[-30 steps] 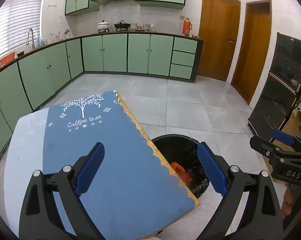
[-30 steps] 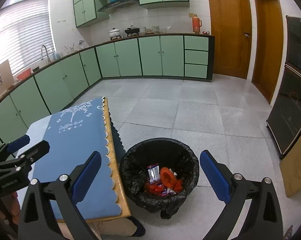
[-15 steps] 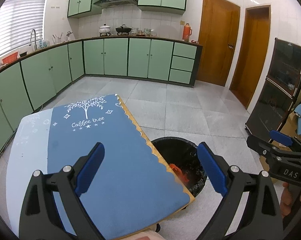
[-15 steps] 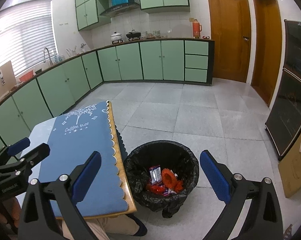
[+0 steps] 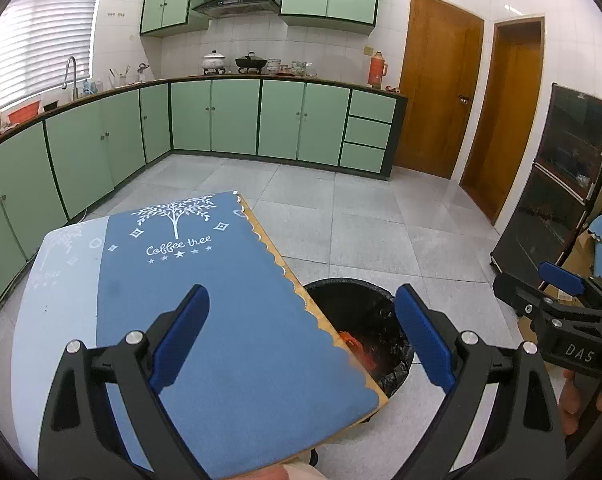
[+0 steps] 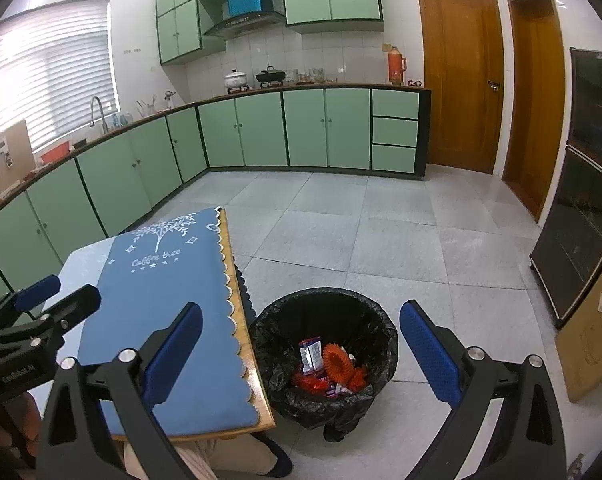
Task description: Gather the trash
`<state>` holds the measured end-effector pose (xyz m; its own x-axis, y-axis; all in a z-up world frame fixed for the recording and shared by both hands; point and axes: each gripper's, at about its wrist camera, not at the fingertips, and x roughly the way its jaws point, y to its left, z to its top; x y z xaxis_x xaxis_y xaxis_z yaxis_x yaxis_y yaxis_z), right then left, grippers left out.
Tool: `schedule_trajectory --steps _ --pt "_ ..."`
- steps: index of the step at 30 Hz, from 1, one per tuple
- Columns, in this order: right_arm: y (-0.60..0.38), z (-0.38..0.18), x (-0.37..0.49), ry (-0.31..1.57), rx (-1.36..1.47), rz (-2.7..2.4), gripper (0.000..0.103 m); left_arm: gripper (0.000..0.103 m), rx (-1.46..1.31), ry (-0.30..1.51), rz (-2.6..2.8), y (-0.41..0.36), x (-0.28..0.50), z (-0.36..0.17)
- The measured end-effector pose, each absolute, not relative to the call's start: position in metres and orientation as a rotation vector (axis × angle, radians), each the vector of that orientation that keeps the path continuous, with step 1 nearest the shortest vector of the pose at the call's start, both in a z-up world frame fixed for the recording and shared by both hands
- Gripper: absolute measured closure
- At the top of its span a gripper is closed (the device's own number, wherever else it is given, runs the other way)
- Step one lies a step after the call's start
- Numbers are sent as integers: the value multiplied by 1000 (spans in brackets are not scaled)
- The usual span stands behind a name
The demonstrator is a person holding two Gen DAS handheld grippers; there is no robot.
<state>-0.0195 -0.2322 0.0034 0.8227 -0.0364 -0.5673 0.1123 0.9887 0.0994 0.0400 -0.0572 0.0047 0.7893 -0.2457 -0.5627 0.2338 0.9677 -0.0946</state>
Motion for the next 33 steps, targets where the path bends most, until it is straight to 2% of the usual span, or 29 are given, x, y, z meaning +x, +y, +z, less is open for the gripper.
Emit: schedule_trajectory --steps 33 --pt "-231 4 -18 602 123 -80 6 12 -22 608 -258 -56 41 4"
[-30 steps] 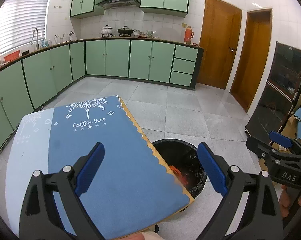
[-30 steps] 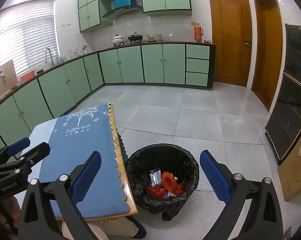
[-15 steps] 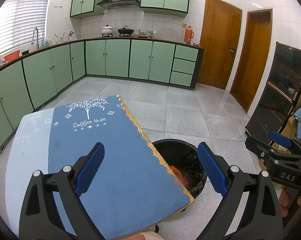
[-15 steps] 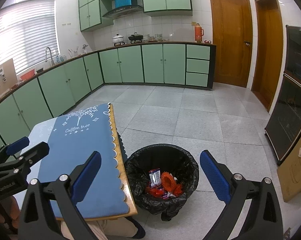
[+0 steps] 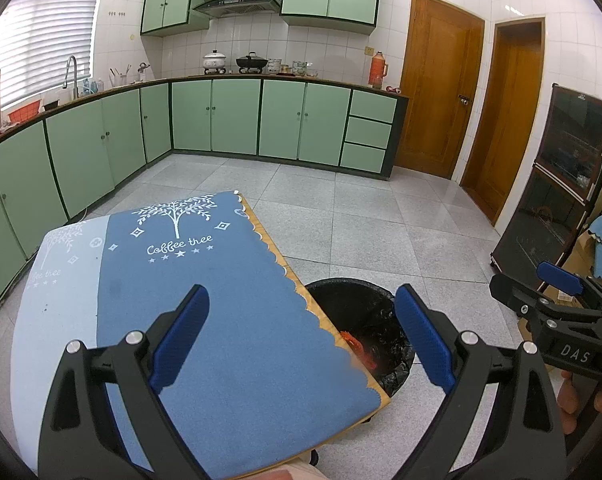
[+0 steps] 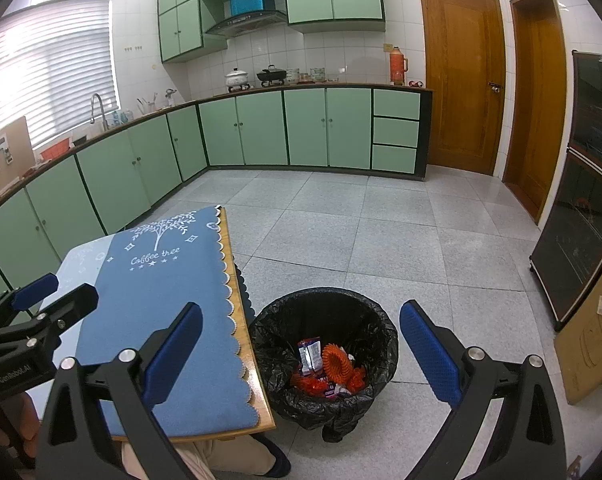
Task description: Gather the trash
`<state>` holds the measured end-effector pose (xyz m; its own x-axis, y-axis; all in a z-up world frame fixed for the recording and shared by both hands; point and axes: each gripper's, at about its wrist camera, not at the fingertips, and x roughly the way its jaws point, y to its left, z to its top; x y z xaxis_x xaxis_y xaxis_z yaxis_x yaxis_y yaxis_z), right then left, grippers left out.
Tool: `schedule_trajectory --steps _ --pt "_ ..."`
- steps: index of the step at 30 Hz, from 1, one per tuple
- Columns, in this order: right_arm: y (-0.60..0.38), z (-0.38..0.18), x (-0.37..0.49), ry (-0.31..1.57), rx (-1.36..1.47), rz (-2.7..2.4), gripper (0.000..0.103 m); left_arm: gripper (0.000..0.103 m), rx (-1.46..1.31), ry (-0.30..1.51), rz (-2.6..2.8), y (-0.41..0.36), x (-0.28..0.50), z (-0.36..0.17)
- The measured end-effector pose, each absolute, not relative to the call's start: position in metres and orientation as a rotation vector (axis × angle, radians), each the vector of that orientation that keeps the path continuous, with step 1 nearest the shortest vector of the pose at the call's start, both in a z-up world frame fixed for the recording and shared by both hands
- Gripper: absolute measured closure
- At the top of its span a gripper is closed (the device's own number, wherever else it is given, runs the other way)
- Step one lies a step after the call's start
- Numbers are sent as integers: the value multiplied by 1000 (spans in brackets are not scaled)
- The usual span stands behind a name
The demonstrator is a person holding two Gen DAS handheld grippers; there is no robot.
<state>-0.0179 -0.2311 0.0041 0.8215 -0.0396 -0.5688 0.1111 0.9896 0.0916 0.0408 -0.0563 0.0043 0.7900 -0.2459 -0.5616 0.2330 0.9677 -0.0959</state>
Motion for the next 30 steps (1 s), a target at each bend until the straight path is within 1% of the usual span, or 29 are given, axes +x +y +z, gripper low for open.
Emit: schedule_trajectory --steps 30 --pt "-230 4 -18 603 121 -82 6 12 -33 618 -262 -50 42 0"
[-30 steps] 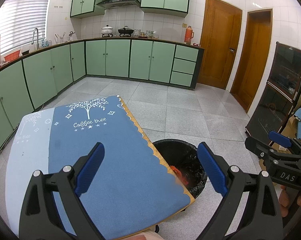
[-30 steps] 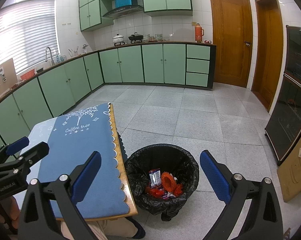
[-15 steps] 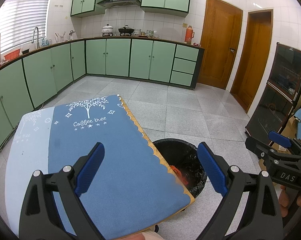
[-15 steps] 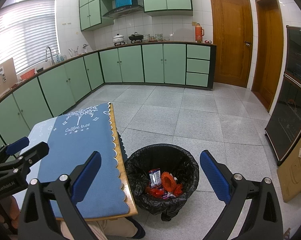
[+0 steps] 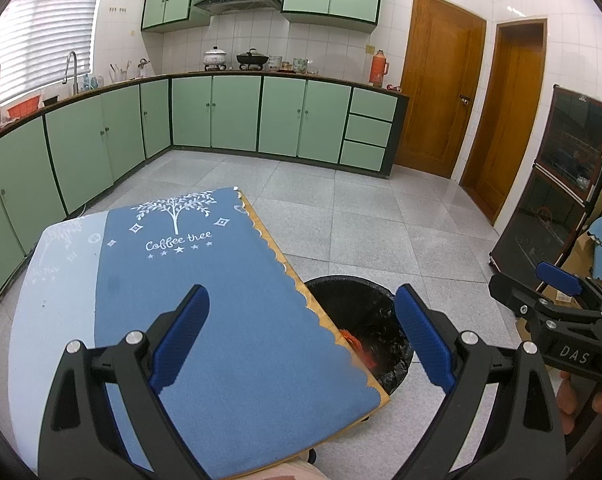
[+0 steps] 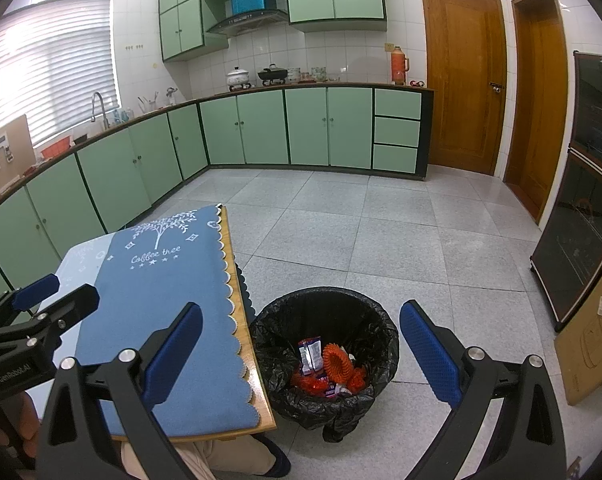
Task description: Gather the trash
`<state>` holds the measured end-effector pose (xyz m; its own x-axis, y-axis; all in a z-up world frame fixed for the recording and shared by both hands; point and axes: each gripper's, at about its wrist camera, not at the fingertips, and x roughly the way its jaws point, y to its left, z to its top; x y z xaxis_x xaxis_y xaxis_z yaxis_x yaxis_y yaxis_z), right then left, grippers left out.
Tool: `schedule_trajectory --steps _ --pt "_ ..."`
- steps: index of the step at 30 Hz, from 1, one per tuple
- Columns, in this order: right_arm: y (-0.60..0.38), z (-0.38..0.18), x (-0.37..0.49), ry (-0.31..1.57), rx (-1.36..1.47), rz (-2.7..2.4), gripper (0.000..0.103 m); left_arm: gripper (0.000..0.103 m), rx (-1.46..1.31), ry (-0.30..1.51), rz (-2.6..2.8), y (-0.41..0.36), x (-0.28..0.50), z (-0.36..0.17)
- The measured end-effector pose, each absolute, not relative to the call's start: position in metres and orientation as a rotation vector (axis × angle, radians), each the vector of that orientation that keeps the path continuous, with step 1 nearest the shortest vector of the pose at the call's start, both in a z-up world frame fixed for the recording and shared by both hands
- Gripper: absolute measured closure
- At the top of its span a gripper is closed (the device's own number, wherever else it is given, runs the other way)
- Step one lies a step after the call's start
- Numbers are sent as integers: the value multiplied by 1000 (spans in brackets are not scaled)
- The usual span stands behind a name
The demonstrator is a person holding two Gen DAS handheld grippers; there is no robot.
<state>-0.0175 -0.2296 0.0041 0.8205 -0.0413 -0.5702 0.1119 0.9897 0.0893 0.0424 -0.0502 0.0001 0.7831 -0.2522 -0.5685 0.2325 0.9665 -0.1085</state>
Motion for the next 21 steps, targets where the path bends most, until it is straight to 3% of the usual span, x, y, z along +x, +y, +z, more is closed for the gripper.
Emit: schedule_trajectory --steps 21 --pt "-233 -4 -14 606 120 -79 6 12 -31 618 -255 -51 42 -1"
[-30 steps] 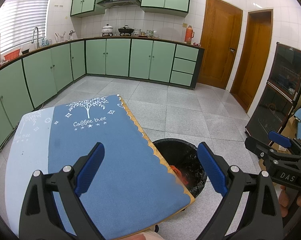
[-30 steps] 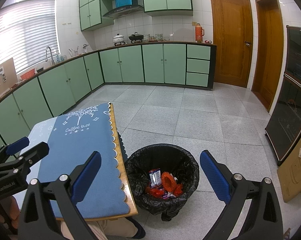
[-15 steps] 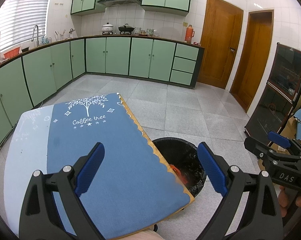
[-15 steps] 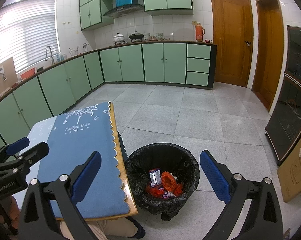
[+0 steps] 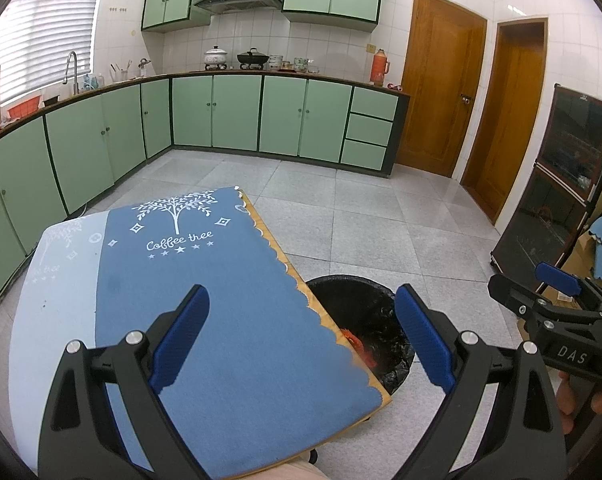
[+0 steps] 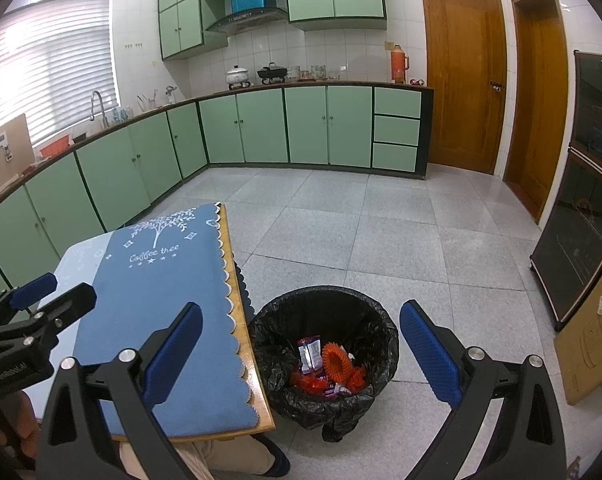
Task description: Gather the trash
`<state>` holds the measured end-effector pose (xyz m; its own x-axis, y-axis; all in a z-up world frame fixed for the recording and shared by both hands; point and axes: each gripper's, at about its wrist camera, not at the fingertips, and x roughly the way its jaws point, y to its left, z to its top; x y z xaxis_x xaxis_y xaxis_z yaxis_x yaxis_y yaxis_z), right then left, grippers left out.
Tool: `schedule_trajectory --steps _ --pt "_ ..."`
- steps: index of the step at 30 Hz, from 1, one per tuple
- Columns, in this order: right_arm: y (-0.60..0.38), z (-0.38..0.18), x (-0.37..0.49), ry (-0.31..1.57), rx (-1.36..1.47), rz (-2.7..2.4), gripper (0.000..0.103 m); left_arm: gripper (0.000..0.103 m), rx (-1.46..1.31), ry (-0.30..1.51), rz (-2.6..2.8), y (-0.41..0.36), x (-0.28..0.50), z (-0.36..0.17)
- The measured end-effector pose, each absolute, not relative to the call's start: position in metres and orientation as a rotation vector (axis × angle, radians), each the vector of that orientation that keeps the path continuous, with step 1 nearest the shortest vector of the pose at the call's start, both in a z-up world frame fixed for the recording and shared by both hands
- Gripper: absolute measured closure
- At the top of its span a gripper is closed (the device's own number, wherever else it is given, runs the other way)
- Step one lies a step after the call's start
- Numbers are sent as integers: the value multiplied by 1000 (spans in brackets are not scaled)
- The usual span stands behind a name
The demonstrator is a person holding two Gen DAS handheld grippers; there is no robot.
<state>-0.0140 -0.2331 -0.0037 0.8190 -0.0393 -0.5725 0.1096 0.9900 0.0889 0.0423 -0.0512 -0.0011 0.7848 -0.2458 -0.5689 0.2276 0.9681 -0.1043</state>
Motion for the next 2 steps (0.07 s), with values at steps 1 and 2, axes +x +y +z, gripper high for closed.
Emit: schedule_trajectory --steps 1,2 --pt "-233 -4 -14 607 120 -79 6 12 -31 617 -255 -51 42 -1" --pt "-233 -4 -14 607 120 -79 6 12 -31 617 -255 -51 42 -1"
